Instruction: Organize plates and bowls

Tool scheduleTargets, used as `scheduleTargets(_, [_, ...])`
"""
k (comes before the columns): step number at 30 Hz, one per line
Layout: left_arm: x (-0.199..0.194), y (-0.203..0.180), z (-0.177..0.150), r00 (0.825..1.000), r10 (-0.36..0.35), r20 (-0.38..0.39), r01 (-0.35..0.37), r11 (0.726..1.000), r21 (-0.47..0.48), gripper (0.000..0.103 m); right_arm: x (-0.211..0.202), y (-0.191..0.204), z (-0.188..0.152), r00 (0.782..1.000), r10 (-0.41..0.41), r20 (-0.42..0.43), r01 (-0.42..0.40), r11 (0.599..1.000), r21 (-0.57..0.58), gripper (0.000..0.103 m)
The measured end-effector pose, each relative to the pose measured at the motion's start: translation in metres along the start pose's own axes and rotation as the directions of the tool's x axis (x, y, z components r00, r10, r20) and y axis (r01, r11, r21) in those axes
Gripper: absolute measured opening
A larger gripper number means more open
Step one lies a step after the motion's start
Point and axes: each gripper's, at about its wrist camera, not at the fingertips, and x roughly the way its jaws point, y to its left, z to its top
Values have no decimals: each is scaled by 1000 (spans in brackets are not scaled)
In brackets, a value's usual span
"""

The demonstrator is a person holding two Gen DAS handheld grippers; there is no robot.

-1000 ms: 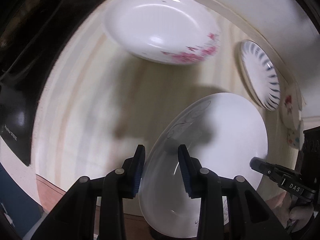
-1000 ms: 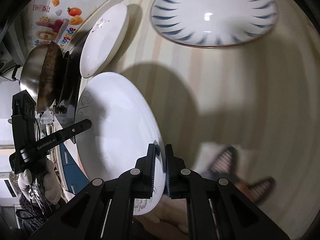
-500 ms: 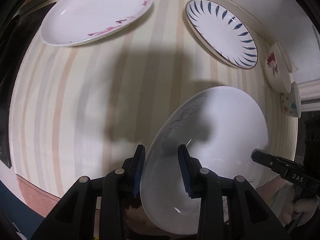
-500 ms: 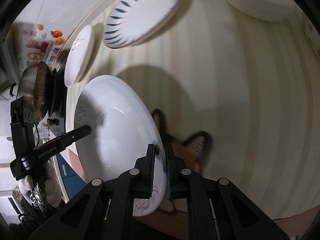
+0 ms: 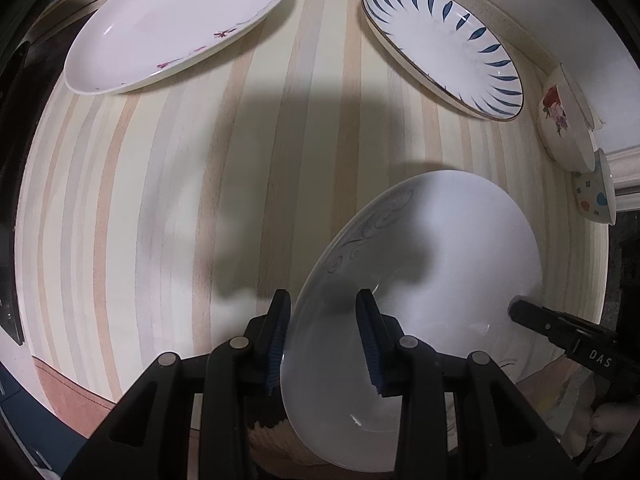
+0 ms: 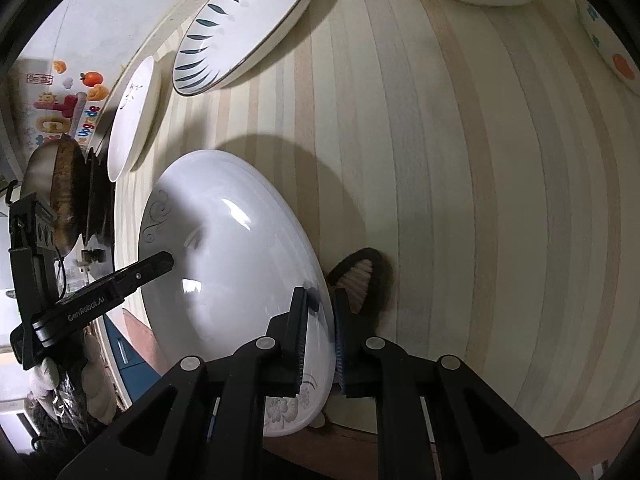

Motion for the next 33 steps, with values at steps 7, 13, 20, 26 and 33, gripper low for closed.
scheduleTargets(7, [1,-1,12,999,-32,-15,32,999,-6,31,-3,7,7,999,-35,-42,35,999,17,16])
scheduleTargets(13, [-55,42,39,991,14,132,-2,996,-93,35,-55,37,28,995,-50,88,46,998,42,40])
scheduleTargets(20, [-63,128,86,984,50,170,0,958,-286,35,-46,139,99,990,63,130,-47,991,-121,49])
scheduleTargets(26, [-47,171,115,987,31,160,33,923,-384,35,8,219,179,991,58,120,-24,964,-266,49])
scheduleTargets(33, [-30,196,138,988,19,154,50,901,-432,35,69,256,251,997,-18,75,42,942,-332,49])
